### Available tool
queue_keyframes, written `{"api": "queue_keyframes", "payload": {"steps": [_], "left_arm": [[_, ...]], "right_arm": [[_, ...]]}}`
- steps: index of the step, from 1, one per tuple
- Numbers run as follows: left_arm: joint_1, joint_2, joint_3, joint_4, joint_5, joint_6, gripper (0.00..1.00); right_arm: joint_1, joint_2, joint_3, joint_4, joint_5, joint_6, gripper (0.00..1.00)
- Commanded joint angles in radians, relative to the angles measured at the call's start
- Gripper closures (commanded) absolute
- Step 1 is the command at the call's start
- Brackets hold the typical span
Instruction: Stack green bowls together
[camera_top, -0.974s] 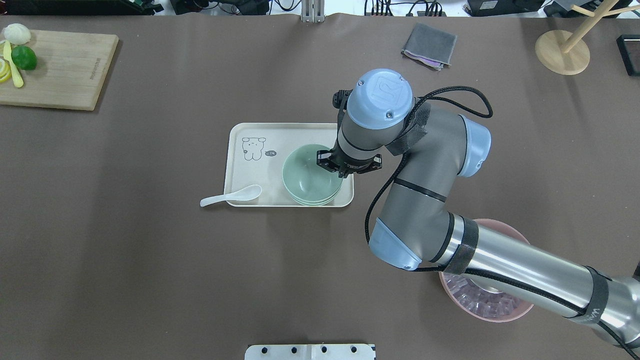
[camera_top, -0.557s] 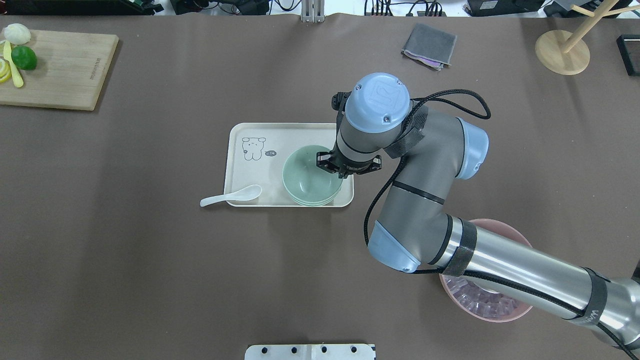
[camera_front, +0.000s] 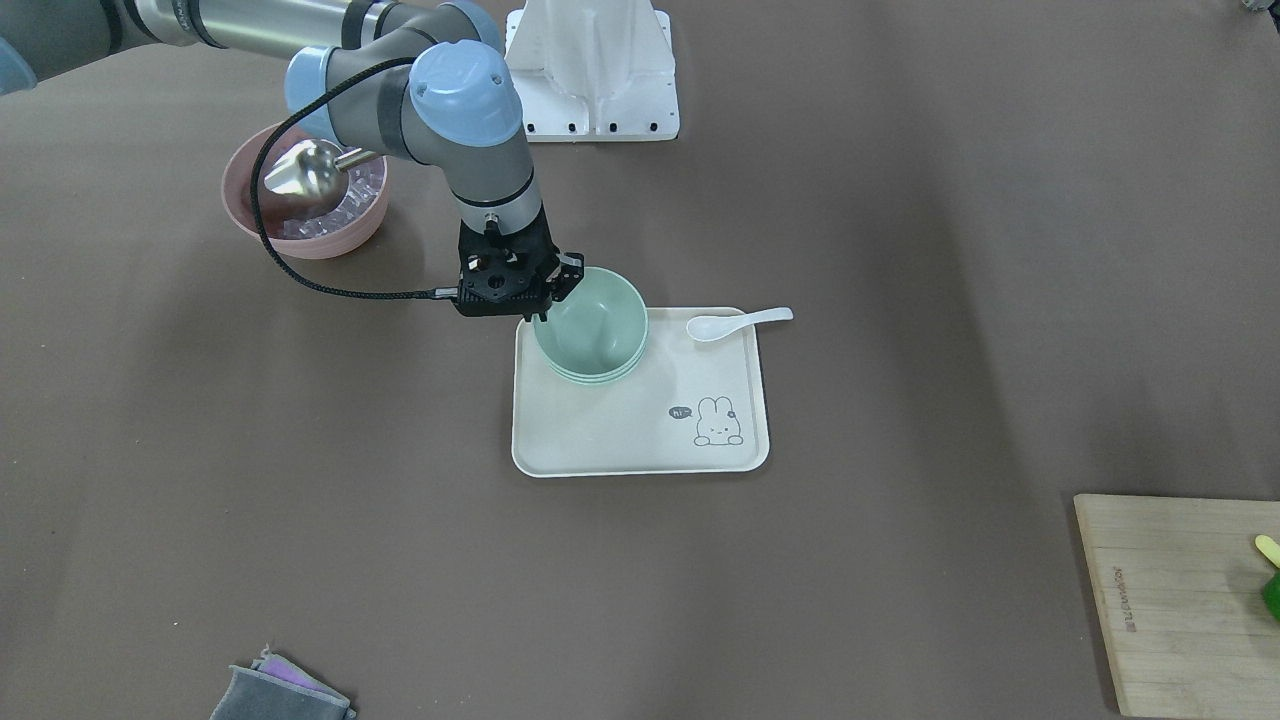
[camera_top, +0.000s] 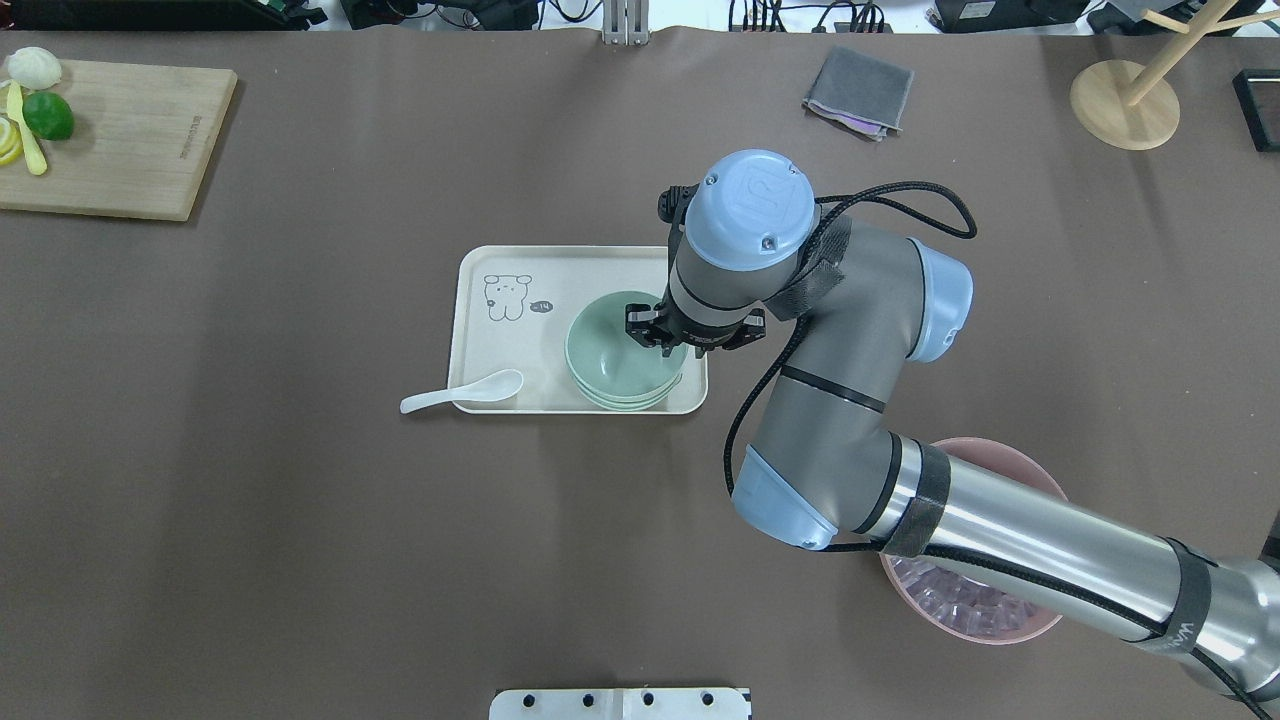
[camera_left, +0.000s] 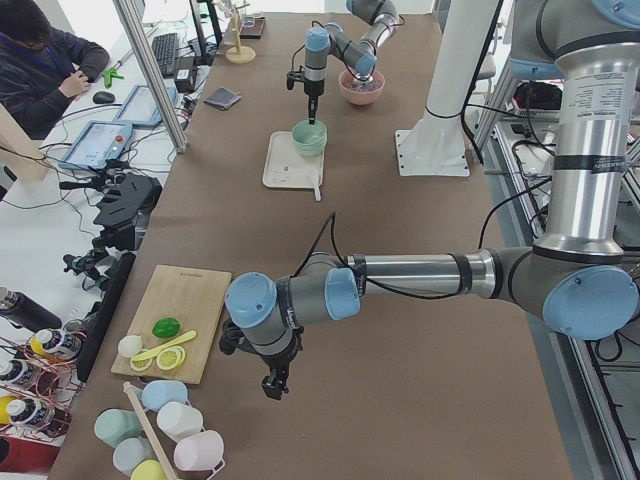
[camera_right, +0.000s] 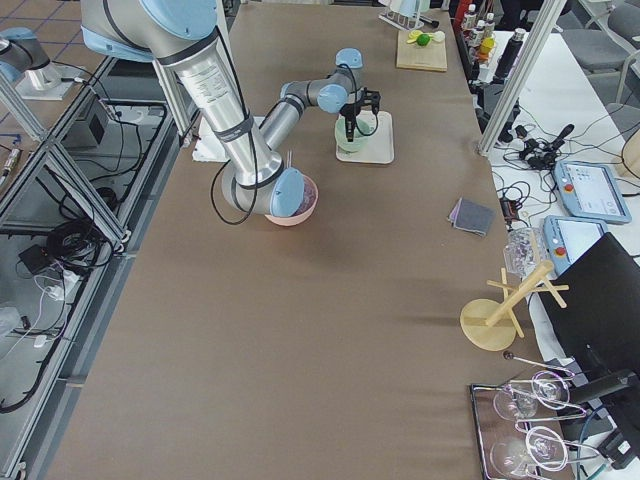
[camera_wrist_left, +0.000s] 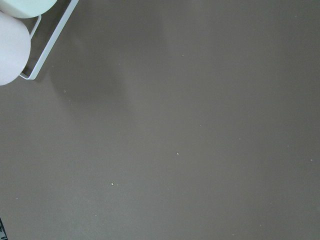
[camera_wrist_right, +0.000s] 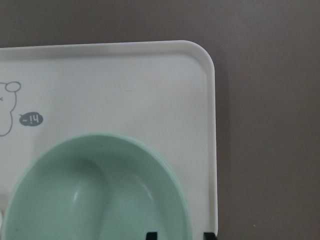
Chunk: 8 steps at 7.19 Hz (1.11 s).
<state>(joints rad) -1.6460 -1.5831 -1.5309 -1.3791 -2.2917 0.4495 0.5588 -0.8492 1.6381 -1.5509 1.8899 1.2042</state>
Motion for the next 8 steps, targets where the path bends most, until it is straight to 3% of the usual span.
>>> {"api": "queue_keyframes", "payload": {"steps": [1,4,6,7,8], "left_arm": [[0.0,0.0,0.0,0.0,0.0,0.0,0.02],[0.0,0.0,-0.002,0.002,0.001,0.0,0.02],[-0.002,0.0,-0.03,0.002,-0.005,-0.055,0.02],[0.002,0.03,-0.081,-0.003,-0.082,-0.271,0.02],[0.002,0.061,-0.1,-0.079,-0.1,-0.437,0.02]], "right_arm": [[-0.003,0.002,0.008,0.0,-0.015,-0.002,0.0],[0.041,-0.01,0.029,-0.011,-0.008,-0.052,0.0],[0.14,-0.091,0.048,-0.012,0.032,-0.196,0.0],[0.198,-0.153,0.092,-0.014,0.069,-0.263,0.0],[0.254,-0.207,0.139,-0.031,0.107,-0.329,0.0]]}}
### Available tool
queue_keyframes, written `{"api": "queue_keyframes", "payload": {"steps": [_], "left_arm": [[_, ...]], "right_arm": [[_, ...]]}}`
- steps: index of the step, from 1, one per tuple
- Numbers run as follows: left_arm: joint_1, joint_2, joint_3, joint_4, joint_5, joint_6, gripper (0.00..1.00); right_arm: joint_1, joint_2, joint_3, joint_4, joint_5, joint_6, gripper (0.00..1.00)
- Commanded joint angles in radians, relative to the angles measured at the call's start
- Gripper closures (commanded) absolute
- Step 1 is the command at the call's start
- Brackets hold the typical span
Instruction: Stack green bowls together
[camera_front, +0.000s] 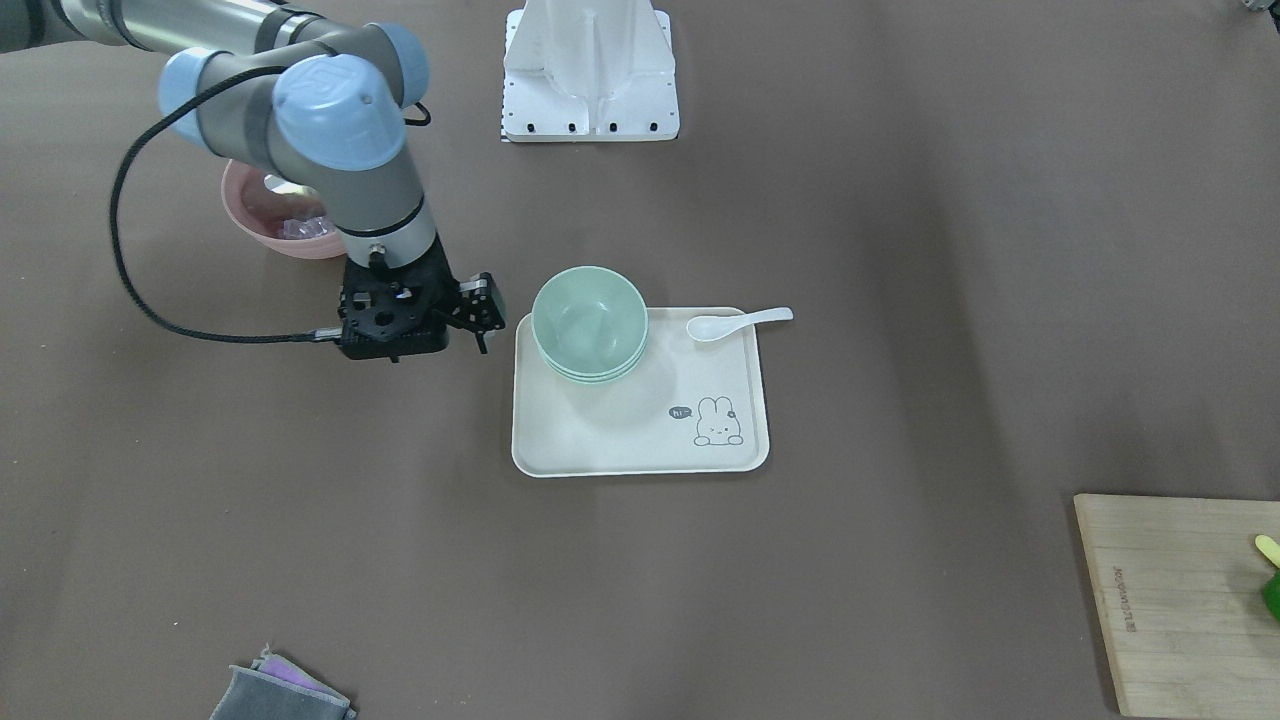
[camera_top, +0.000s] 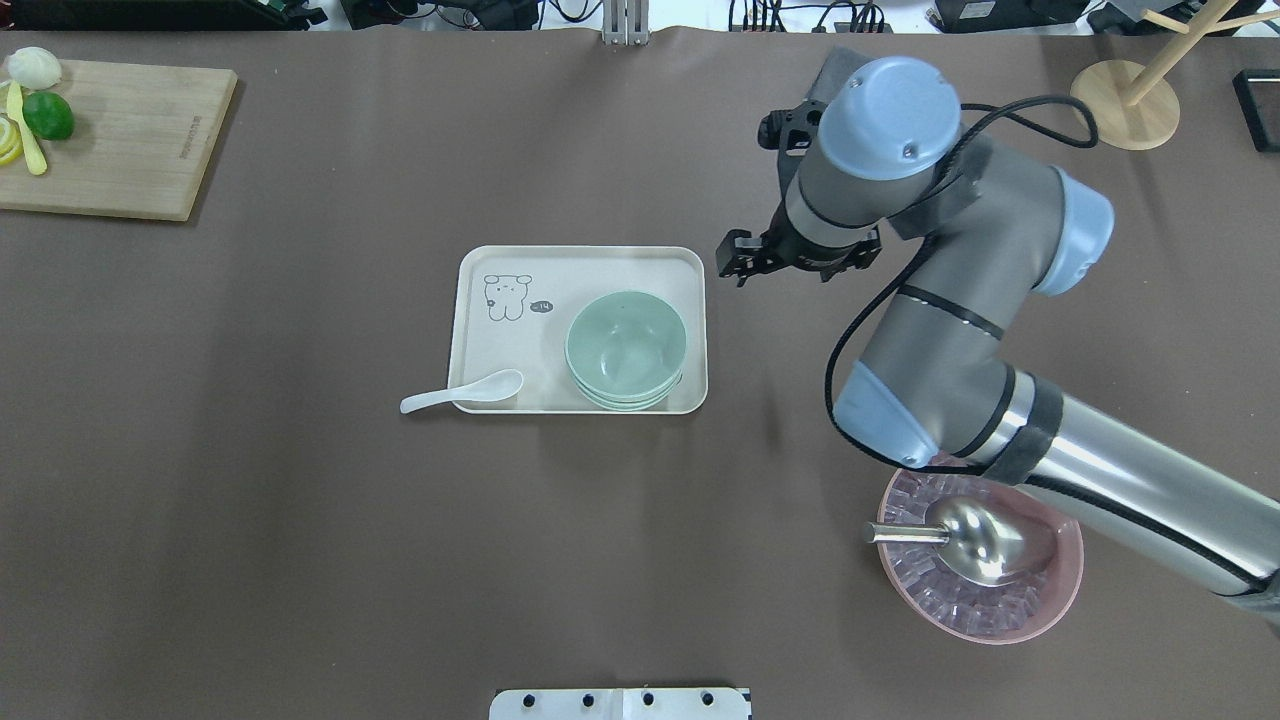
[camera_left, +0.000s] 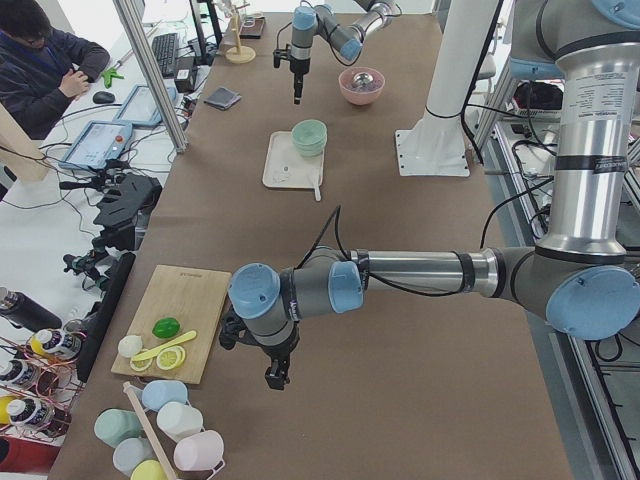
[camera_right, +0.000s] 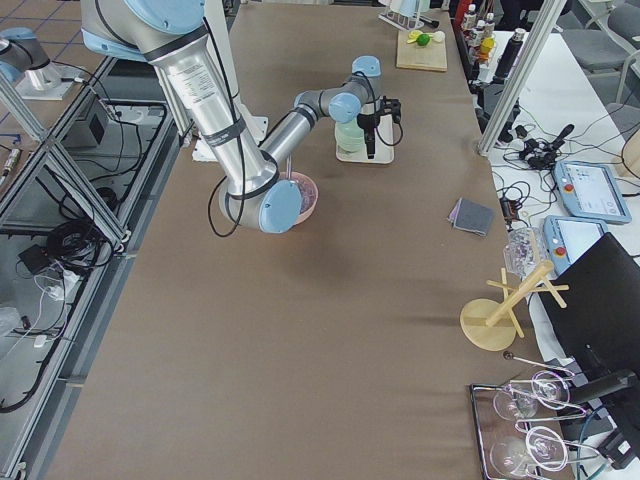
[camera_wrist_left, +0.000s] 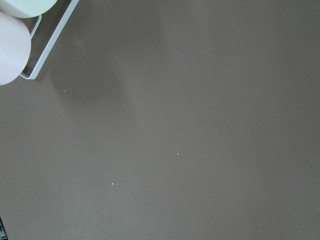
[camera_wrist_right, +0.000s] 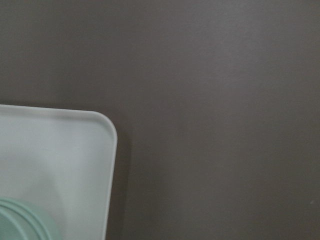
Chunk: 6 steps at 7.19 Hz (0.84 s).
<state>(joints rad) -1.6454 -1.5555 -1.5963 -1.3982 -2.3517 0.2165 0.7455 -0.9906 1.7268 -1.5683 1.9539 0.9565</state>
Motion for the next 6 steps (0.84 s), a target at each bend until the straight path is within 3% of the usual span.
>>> {"api": "queue_keyframes", "payload": {"steps": [1,2,3,4,6], "left_arm": [[0.001,0.087,-0.034,-0.191,-0.047,-0.333,0.02],[0.001,0.145,-0.033,-0.353,-0.055,-0.435,0.02],[0.001,0.172,-0.03,-0.434,-0.055,-0.453,0.02],[0.001,0.175,-0.03,-0.436,-0.055,-0.451,0.02],[0.001,0.178,-0.031,-0.436,-0.055,-0.445,0.02]], "right_arm": [[0.115,-0.094,0.106,-0.088,0.062,-0.166,0.0],[0.153,-0.124,0.164,-0.186,0.066,-0.273,0.0],[0.228,-0.176,0.178,-0.209,0.113,-0.397,0.0],[0.332,-0.25,0.177,-0.213,0.182,-0.524,0.0],[0.504,-0.43,0.16,-0.213,0.206,-0.831,0.0]]}}
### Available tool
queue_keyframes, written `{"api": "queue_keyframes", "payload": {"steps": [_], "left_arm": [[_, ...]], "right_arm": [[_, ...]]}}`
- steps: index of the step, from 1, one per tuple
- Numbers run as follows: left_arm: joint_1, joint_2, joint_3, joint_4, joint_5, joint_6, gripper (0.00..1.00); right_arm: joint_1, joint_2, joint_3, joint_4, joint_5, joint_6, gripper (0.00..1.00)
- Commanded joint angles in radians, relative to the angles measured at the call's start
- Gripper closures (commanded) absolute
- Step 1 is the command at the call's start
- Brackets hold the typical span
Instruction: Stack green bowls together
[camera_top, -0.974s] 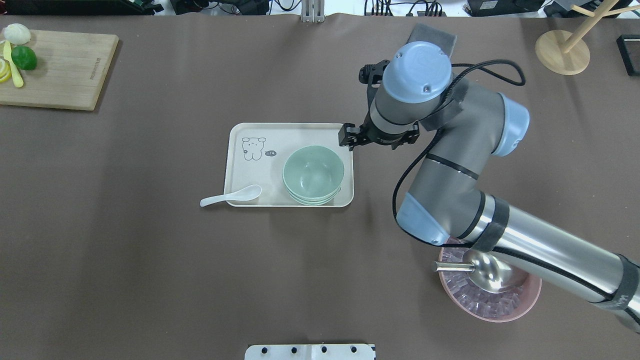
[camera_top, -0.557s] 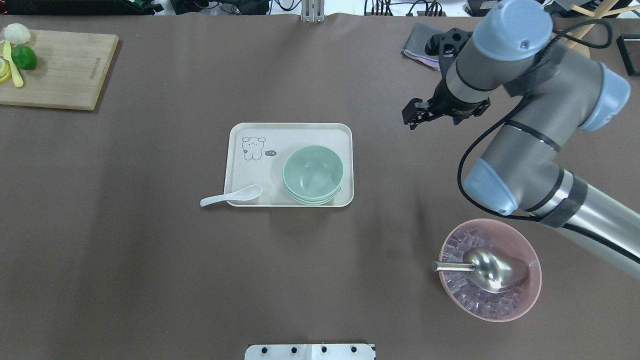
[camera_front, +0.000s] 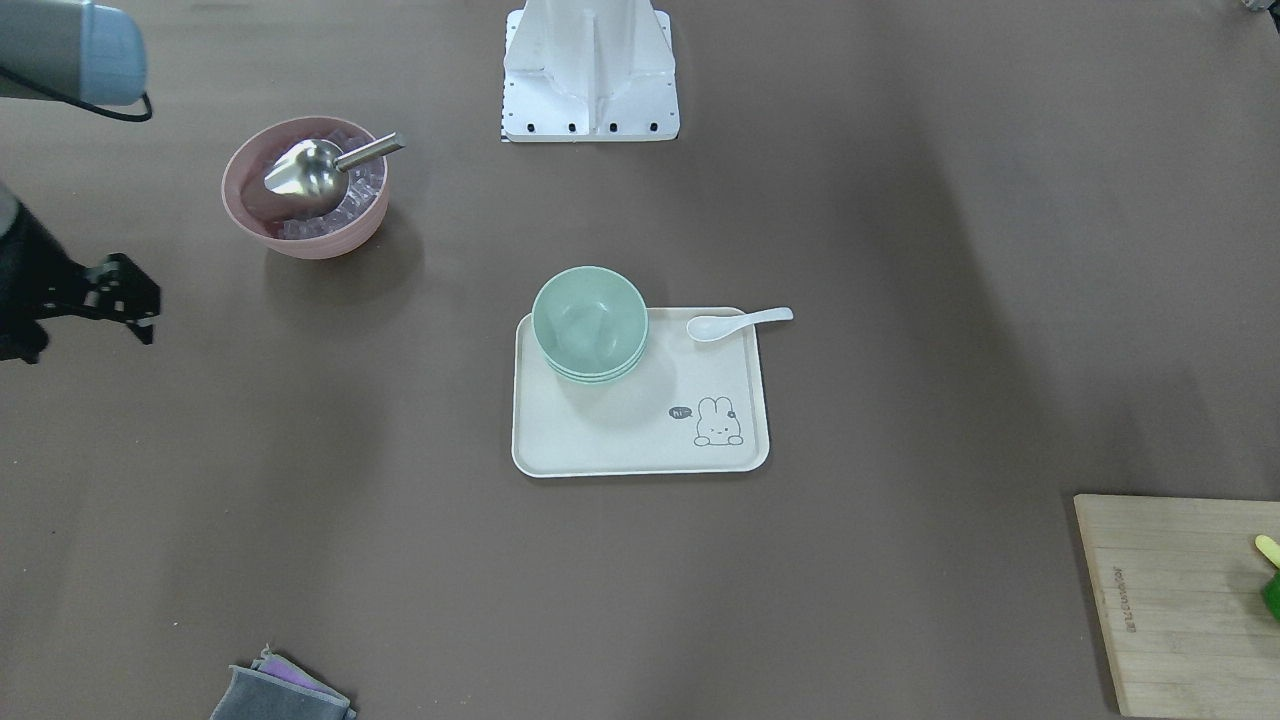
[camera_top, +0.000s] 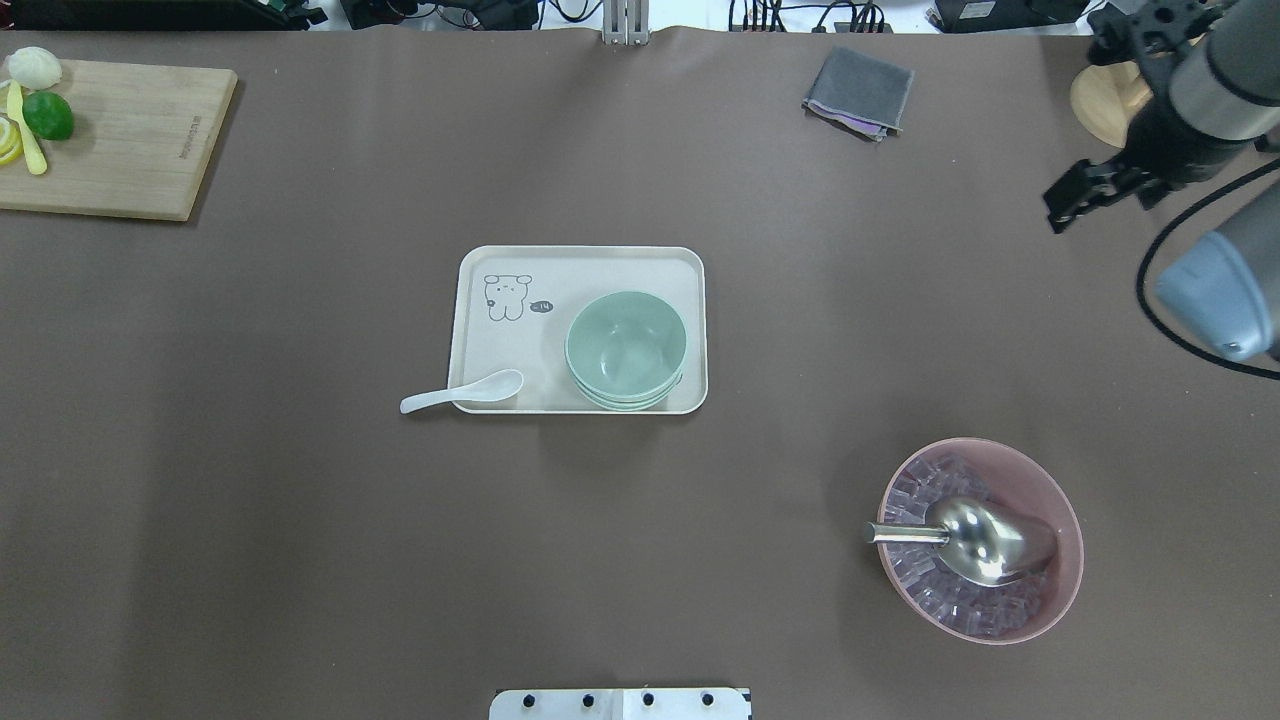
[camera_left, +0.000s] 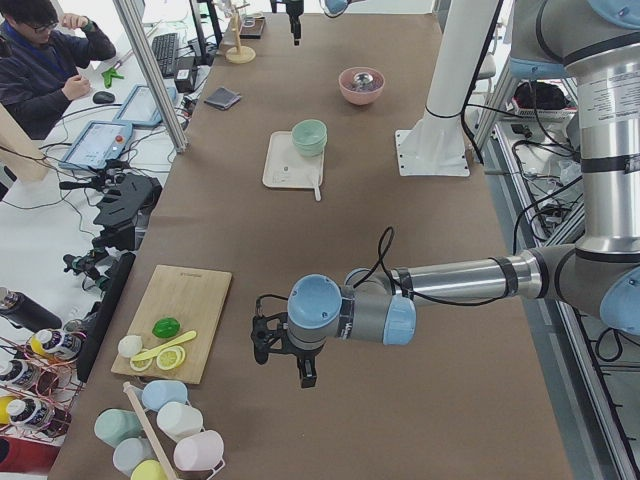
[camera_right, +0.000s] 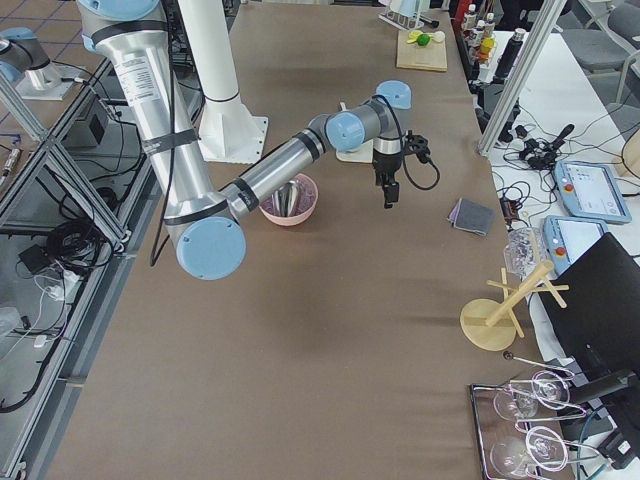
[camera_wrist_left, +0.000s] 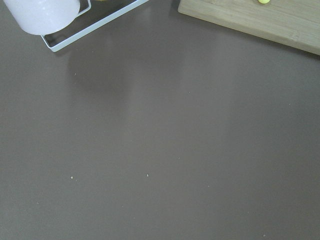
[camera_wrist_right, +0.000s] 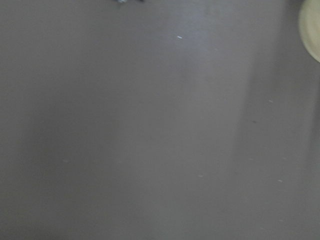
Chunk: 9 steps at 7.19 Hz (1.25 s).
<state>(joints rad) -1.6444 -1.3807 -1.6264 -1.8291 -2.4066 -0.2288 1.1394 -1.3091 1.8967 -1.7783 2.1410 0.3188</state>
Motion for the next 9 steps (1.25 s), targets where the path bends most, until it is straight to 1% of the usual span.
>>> {"api": "queue_keyframes", "payload": {"steps": [1,2,3,4,5,8,9], "left_arm": [[0.0,0.003,-0.001,-0.007,0.0,0.0,0.02],[0.0,0.002,-0.001,-0.007,0.0,0.002,0.02],[0.0,0.003,-0.001,-0.007,0.0,0.002,0.02],[0.001,0.003,-0.001,-0.006,0.0,0.002,0.02],[0.003,0.003,-0.001,-0.006,-0.002,0.002,0.02],[0.006,0.002,-0.003,-0.006,-0.002,0.002,0.02],[0.008,0.0,-0.004,-0.007,-0.002,0.003,0.02]], "right_arm": [[0.182,-0.212,-0.007,0.006,0.022,-0.298,0.0],[0.262,-0.293,-0.002,0.01,0.022,-0.393,0.0],[0.314,-0.374,0.01,0.011,0.036,-0.465,0.0],[0.345,-0.437,0.016,0.011,0.066,-0.468,0.0],[0.364,-0.473,0.016,0.013,0.074,-0.466,0.0],[0.373,-0.478,0.016,0.019,0.076,-0.466,0.0],[0.382,-0.507,0.012,0.084,0.076,-0.465,0.0]]}}
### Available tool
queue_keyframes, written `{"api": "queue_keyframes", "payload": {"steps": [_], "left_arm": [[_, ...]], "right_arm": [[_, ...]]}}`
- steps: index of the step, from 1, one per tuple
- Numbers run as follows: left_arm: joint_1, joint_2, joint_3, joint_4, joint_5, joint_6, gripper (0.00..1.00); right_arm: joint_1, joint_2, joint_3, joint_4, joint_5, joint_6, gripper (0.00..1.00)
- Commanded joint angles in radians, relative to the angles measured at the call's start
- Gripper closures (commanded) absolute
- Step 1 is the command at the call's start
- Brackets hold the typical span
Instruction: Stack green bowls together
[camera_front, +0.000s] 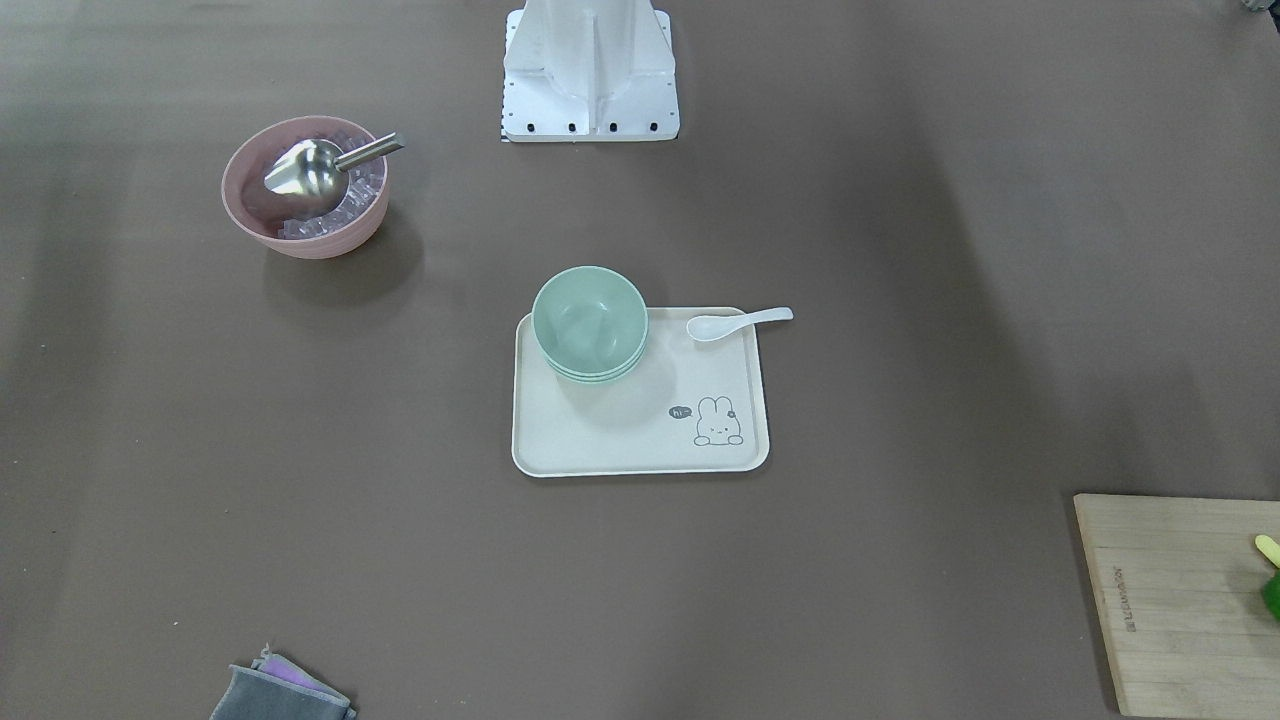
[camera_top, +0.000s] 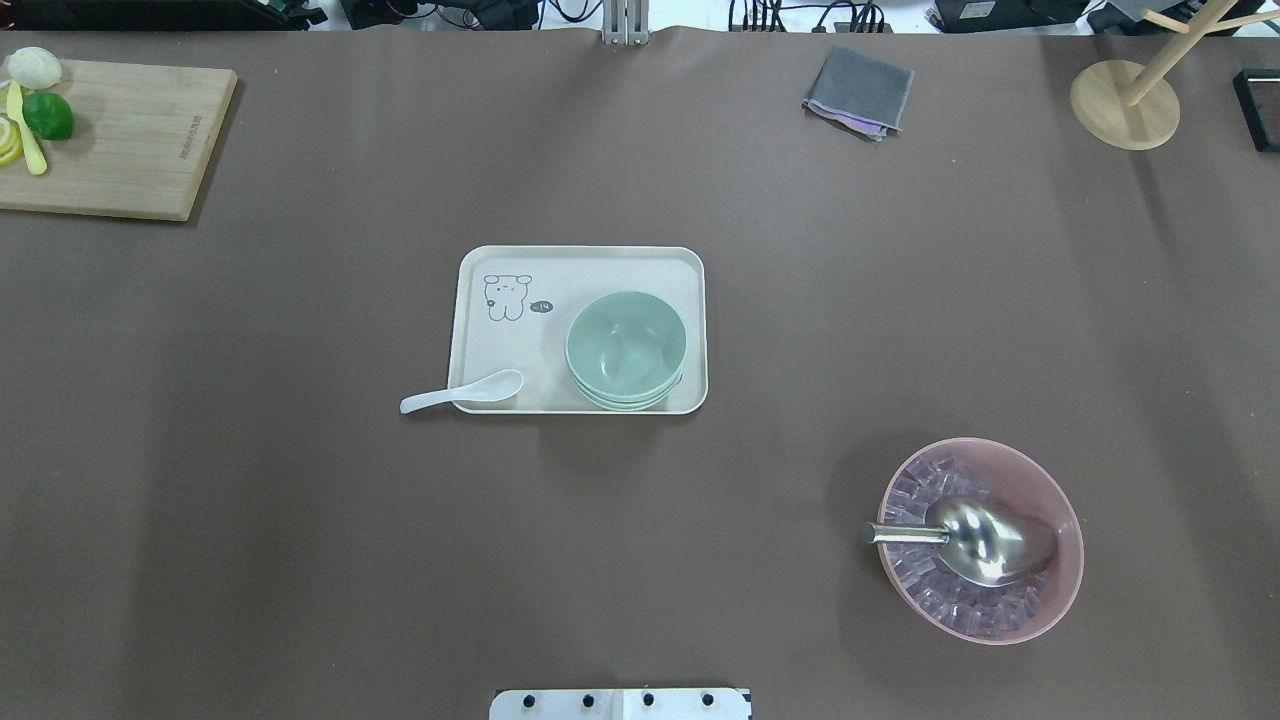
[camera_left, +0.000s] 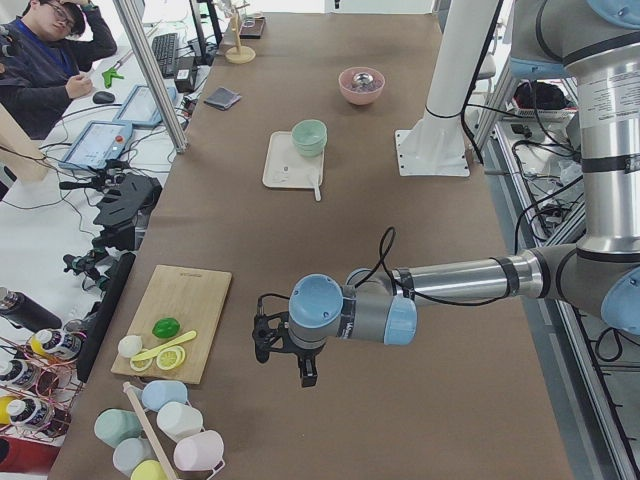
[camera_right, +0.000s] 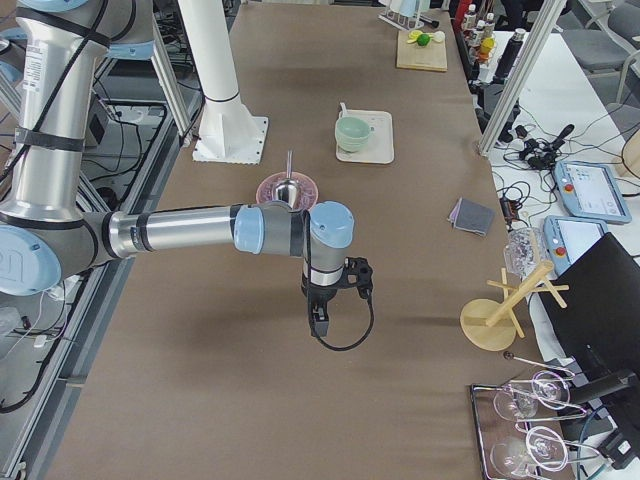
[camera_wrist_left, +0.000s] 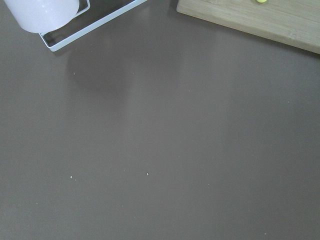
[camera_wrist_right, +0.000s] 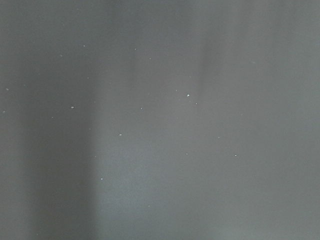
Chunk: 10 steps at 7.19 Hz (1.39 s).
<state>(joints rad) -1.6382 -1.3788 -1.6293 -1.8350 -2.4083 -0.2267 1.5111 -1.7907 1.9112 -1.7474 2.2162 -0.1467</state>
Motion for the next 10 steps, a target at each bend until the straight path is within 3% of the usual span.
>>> {"api": "queue_keyframes", "payload": {"steps": [1,4,10], "left_arm": [[0.008,-0.002,-0.004,0.0,0.0,0.006,0.02],[0.021,0.0,0.025,0.008,0.005,0.214,0.02],[0.021,-0.034,0.025,0.002,0.015,0.217,0.02]], "right_arm": [[0.011,-0.051,-0.021,0.163,0.0,0.015,0.0],[0.011,-0.055,-0.028,0.183,0.006,0.022,0.0],[0.011,-0.053,-0.031,0.184,0.02,0.024,0.0]]}}
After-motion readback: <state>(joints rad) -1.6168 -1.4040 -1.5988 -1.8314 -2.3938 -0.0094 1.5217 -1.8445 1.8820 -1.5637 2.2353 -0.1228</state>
